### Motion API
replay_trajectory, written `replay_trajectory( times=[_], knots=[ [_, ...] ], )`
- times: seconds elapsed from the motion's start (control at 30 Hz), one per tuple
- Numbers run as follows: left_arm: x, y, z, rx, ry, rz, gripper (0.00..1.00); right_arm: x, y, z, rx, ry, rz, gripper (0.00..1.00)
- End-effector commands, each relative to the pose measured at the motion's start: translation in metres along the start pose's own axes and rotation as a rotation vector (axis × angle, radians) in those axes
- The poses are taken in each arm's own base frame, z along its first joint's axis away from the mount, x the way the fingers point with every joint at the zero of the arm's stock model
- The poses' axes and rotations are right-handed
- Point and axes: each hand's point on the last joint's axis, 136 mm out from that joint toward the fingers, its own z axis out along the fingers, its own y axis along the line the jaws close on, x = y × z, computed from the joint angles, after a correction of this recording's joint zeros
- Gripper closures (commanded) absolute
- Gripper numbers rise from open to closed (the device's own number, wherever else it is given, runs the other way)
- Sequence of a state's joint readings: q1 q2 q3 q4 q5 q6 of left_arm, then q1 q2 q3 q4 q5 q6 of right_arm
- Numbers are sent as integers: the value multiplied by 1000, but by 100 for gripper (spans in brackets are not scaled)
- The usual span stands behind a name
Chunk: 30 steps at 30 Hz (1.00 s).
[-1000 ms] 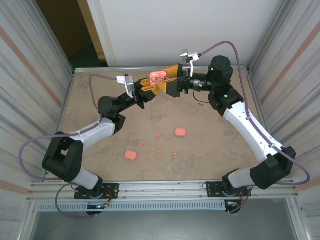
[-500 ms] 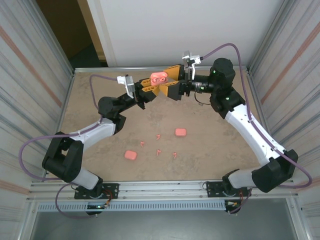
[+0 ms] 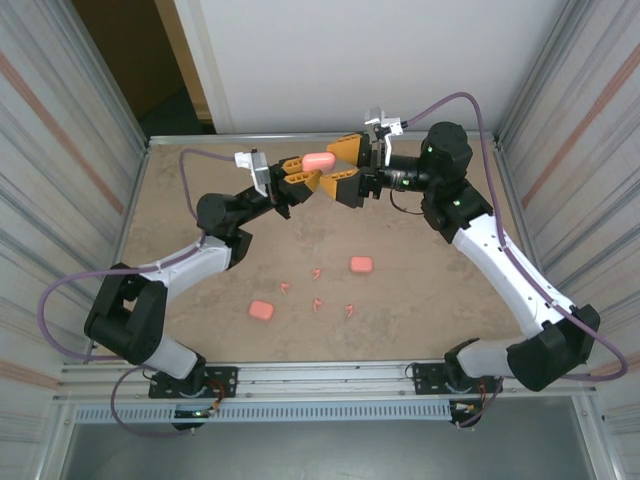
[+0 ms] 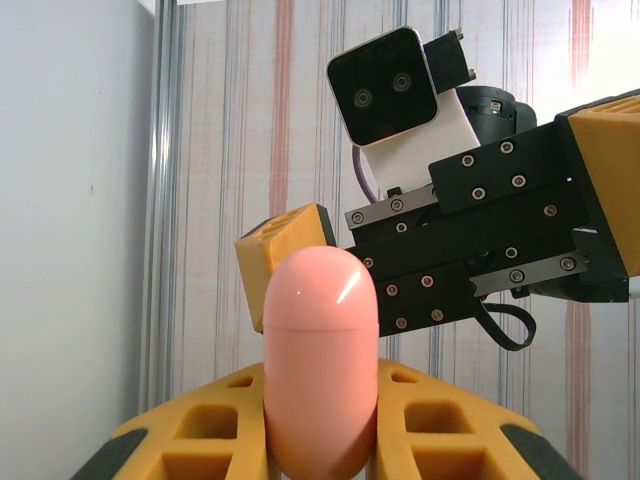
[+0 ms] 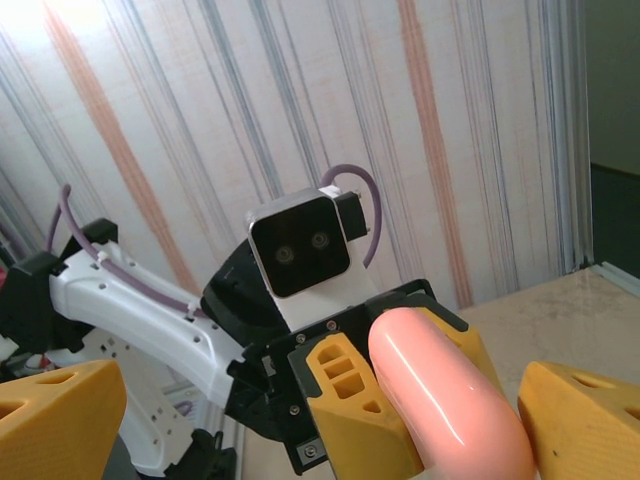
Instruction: Insert the wireless bluetooth earbuds into the charging case
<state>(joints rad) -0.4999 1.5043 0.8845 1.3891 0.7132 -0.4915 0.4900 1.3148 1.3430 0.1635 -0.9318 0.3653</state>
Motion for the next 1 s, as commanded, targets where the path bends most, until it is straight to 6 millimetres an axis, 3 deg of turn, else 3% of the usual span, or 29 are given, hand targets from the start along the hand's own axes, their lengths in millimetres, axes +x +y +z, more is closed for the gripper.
replay_trajectory(
  times=[0.0,0.37,0.63,0.97],
  knots=[
    [-12,3,3,-15,-43,18,100,-5,19,-4,-37,-8,-47,1],
    [-14,1,1,-22,-36,18,100,0,0,-10,81,-7,-43,1],
    [-15,2,-7,-64,-25,38,100,5,-32,-34,257,-46,9,1],
    [0,31,-33,-218,83,-5,100,28,-70,-66,453,-51,87,1]
  ],
)
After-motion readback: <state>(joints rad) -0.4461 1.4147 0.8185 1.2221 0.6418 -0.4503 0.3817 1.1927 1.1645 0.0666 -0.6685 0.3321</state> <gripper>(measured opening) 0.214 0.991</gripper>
